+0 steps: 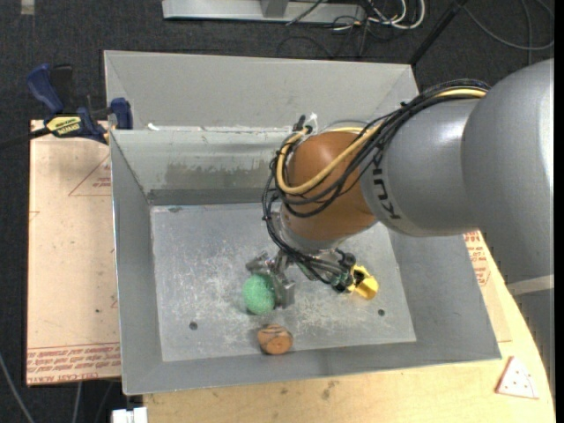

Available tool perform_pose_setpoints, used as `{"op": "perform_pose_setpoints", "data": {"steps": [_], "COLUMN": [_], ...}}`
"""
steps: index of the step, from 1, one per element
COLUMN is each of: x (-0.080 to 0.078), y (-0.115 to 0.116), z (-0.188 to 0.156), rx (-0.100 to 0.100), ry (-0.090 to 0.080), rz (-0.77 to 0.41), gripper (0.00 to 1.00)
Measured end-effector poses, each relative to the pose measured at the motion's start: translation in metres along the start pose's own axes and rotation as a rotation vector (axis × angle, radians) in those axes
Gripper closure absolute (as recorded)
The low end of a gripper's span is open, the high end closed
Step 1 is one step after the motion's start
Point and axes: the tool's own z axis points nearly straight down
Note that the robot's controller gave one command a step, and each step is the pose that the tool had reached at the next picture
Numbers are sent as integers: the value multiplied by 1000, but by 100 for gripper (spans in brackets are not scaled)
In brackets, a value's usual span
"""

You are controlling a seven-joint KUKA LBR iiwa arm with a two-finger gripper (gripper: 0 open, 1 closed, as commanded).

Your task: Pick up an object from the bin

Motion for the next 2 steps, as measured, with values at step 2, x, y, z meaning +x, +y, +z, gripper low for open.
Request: {"op": "perform_pose_setpoints", "data": {"steps": [2], "x": [-20], "y": [41], "z": [-130], "rx": [1], "ry": [-3], "rz": [-24], "gripper": [100]}}
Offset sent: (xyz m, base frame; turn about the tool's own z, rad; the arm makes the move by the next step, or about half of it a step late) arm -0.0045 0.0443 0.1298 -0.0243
